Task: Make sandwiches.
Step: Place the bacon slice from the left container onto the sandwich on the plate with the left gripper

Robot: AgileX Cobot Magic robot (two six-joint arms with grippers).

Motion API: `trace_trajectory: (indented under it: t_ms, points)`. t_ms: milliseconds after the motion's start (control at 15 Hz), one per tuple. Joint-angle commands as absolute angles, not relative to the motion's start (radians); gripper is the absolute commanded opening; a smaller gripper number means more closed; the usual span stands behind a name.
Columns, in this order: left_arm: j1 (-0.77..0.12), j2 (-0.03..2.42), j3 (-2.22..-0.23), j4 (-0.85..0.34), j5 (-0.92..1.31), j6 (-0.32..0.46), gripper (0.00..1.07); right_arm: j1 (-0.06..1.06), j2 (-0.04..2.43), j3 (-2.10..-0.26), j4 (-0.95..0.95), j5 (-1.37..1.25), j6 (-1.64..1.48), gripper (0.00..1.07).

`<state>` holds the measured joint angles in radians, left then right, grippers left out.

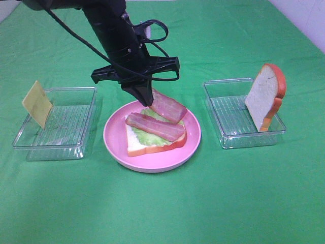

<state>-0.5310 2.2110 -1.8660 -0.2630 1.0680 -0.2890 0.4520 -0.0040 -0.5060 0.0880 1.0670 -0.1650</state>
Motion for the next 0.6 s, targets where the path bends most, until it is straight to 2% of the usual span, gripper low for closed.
trace_trajectory:
  t_ms: [67, 200, 600]
  points:
    - [-0.536, 2.212, -1.861, -0.203, 1.089, -0.341, 0.00, 0.450, -0.027, -0.503, 0.092, 1.061, -0.171, 0.76]
    - [-0.536, 2.212, -1.861, -0.189, 1.092, -0.375, 0.00, 0.450, -0.027, -0.503, 0.092, 1.061, -0.171, 0.76]
    - [-0.541, 2.213, -1.861, -0.188, 1.157, -0.391, 0.00, 0.450, -0.027, -0.503, 0.092, 1.061, -0.171, 0.76]
